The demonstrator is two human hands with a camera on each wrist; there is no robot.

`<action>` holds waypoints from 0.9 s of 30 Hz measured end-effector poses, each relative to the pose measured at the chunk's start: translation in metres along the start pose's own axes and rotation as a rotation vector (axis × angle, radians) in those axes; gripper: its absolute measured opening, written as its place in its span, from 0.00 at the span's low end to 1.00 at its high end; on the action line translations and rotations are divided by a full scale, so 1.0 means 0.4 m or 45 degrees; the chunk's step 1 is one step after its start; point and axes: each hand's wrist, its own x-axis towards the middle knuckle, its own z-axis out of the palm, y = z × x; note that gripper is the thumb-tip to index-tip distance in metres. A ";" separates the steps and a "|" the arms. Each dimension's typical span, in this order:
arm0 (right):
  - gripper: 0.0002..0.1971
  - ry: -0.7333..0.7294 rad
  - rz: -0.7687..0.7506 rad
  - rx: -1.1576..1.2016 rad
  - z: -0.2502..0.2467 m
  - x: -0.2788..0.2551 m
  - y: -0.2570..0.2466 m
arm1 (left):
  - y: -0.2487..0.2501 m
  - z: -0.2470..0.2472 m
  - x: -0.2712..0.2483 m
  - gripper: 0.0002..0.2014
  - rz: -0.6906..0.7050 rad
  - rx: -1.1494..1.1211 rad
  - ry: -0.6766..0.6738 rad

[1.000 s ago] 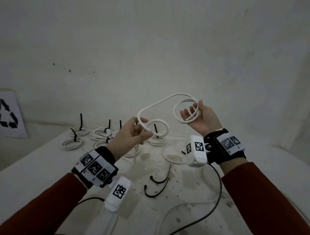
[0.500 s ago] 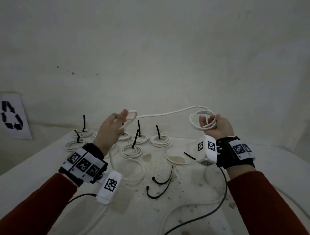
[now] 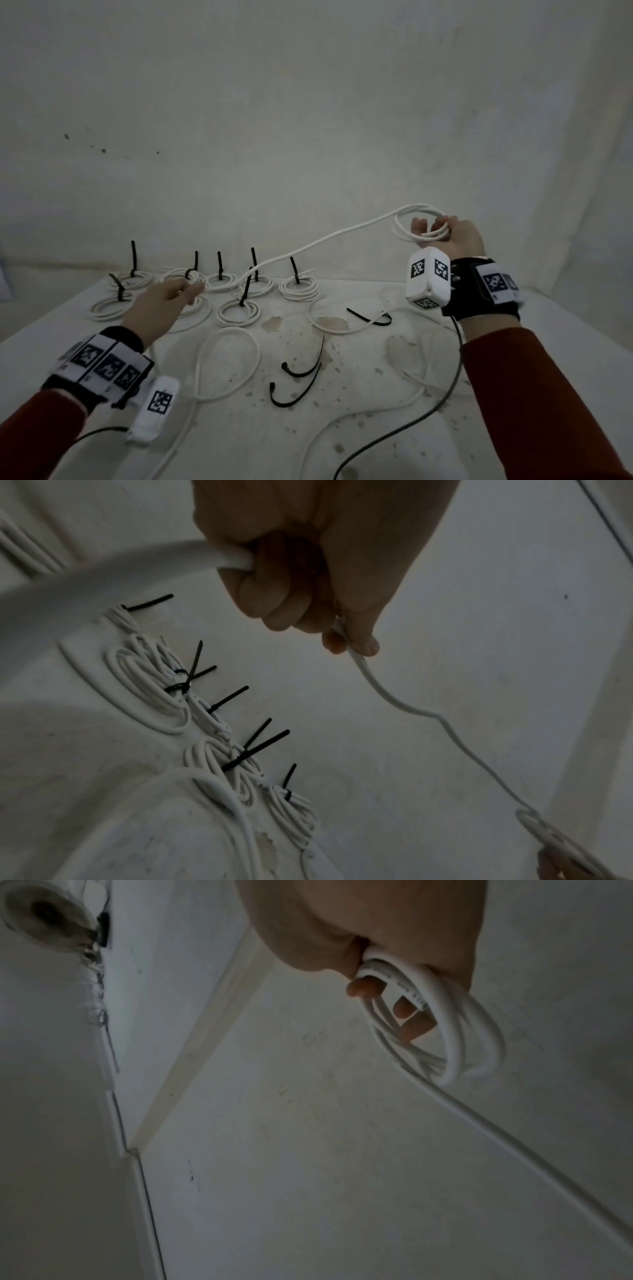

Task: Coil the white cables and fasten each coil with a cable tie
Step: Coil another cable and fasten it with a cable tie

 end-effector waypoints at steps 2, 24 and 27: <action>0.17 -0.020 0.052 -0.063 0.009 0.003 0.014 | 0.003 0.020 0.003 0.22 -0.001 0.189 -0.110; 0.19 -0.935 0.475 -0.757 0.112 -0.145 0.244 | 0.307 -0.023 0.014 0.18 0.184 -0.790 -0.608; 0.20 -1.045 0.594 -1.002 0.099 -0.151 0.209 | 0.321 -0.053 0.056 0.18 0.203 -0.695 -0.271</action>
